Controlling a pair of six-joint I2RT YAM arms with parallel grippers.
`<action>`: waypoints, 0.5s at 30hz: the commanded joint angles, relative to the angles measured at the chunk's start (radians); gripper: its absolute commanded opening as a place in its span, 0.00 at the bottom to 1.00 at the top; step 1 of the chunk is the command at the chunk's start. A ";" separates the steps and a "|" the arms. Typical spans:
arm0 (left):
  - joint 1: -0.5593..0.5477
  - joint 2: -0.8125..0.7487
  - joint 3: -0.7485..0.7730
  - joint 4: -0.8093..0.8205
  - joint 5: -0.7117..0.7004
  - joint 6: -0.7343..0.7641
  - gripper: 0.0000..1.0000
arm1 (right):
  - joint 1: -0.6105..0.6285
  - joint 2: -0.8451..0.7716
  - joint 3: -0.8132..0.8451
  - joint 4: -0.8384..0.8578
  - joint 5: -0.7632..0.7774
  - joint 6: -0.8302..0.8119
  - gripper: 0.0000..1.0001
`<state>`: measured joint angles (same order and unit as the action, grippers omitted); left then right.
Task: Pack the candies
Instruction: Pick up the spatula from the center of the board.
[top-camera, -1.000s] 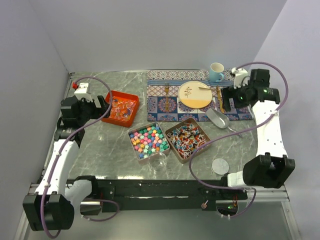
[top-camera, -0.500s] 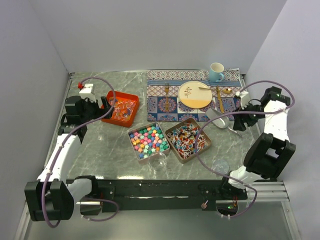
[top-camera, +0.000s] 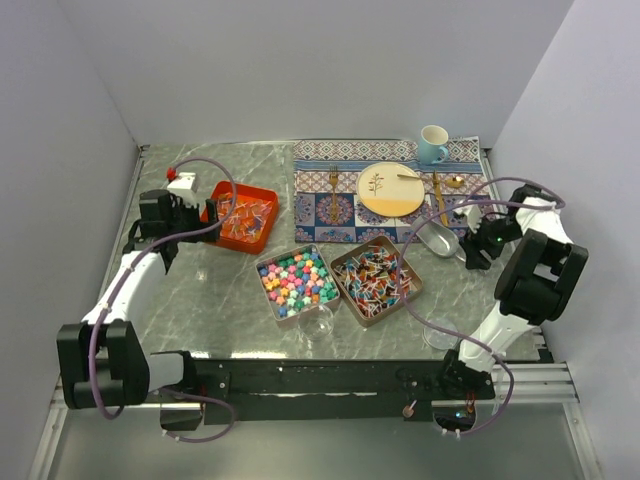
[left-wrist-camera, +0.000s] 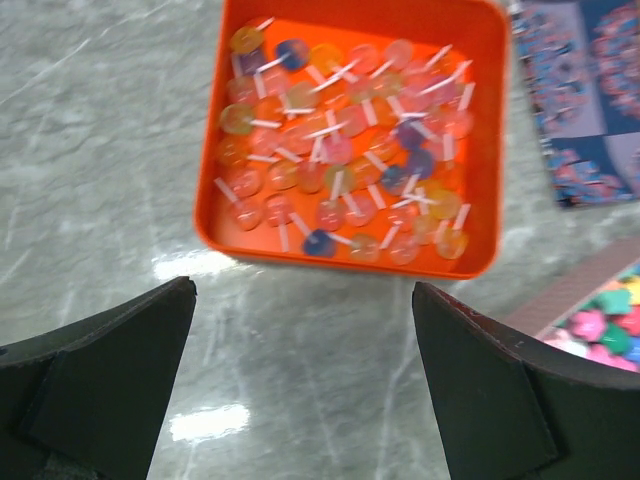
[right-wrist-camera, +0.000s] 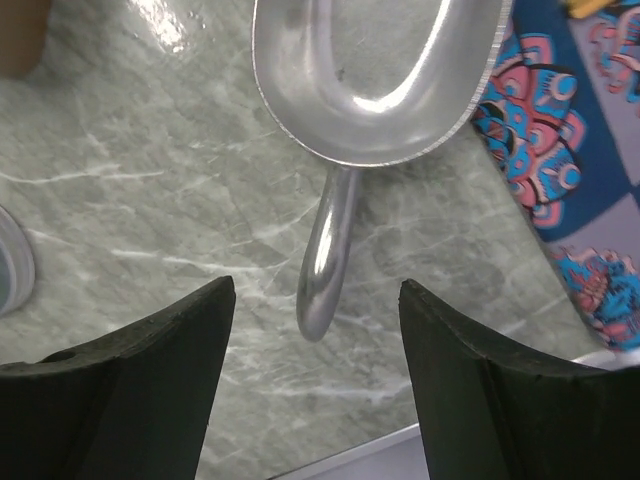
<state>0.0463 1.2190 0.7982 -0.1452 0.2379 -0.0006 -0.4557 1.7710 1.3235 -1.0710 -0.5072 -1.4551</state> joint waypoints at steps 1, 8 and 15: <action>0.017 0.033 0.065 -0.002 -0.057 0.073 0.97 | 0.043 0.014 -0.043 0.120 0.033 -0.045 0.72; 0.024 0.077 0.091 0.004 -0.074 0.096 0.97 | 0.060 0.091 -0.047 0.190 0.064 -0.016 0.65; 0.027 0.085 0.093 0.006 -0.081 0.108 0.97 | 0.055 0.065 -0.121 0.220 0.084 -0.042 0.62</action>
<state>0.0689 1.3060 0.8532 -0.1520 0.1673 0.0818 -0.3935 1.8633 1.2304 -0.8780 -0.4377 -1.4780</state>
